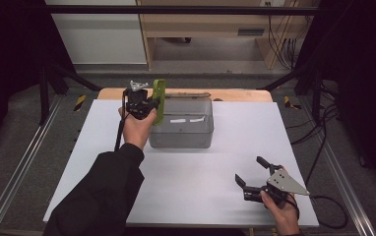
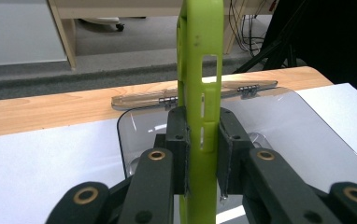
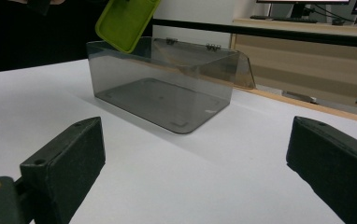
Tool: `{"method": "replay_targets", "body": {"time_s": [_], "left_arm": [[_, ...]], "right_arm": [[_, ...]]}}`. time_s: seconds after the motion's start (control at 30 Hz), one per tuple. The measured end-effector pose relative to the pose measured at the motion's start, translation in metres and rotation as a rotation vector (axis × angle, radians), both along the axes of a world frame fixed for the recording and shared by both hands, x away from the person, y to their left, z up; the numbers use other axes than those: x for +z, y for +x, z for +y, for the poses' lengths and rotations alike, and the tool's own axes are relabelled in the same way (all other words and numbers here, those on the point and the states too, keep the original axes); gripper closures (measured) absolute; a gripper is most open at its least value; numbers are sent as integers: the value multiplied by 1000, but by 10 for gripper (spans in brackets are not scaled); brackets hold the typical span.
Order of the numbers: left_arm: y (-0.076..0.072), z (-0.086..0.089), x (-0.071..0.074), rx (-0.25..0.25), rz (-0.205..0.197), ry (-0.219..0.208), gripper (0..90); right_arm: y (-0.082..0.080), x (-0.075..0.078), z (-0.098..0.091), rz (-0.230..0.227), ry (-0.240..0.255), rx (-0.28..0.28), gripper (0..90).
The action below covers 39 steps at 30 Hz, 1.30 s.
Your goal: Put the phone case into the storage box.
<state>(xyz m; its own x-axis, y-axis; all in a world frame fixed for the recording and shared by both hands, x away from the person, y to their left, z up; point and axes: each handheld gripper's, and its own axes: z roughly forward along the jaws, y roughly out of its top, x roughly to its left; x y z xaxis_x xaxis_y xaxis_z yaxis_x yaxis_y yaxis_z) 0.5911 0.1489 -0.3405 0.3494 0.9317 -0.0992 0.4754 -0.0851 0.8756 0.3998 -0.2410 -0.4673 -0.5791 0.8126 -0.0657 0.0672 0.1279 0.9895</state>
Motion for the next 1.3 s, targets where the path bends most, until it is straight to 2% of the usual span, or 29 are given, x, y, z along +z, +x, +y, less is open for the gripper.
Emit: {"method": "replay_targets", "body": {"time_s": [0.47,0.57,0.77,1.07,1.2,1.3], "left_arm": [[0,-9,-5,0,-9,66,776],[-1,-9,-6,7,-6,62,776],[-3,-12,-6,12,-9,85,776],[-2,-10,-9,28,2,84,776],[-3,-9,-9,27,-7,103,776],[-2,-8,-9,30,-3,96,776]], "right_arm": [[0,-1,1,3,-6,14,48],[0,-1,2,6,-7,21,46],[0,-1,3,8,-3,23,45],[0,-1,3,11,-4,24,45],[0,-1,3,14,-5,31,45],[0,-2,4,12,-6,32,45]]}}
